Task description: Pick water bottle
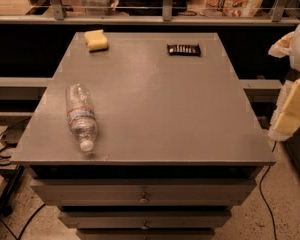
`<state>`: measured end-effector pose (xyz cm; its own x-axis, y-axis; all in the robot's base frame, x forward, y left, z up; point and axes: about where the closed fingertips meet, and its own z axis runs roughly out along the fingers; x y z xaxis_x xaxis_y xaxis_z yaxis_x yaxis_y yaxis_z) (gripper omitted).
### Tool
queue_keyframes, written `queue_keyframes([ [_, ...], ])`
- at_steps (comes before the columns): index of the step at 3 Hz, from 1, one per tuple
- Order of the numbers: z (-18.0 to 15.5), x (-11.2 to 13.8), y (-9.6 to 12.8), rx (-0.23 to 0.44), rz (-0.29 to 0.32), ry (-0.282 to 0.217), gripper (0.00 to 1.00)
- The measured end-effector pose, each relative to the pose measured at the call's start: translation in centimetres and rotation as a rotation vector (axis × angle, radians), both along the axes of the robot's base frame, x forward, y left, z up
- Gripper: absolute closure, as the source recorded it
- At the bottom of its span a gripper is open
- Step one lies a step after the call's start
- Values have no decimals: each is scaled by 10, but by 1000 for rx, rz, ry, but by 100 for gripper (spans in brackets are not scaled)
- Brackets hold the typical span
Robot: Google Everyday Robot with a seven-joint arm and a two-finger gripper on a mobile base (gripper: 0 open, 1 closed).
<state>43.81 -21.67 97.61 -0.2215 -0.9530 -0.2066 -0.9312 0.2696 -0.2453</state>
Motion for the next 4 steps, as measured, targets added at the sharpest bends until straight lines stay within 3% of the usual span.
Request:
queue_keyframes([
  [1,0,0,0,0,0,0,0],
  [2,1,-3,17,11,51,-8,0],
  [3,0,-11,59,87,172,6,0],
  [4,3,-27,121,197,319,35,0],
])
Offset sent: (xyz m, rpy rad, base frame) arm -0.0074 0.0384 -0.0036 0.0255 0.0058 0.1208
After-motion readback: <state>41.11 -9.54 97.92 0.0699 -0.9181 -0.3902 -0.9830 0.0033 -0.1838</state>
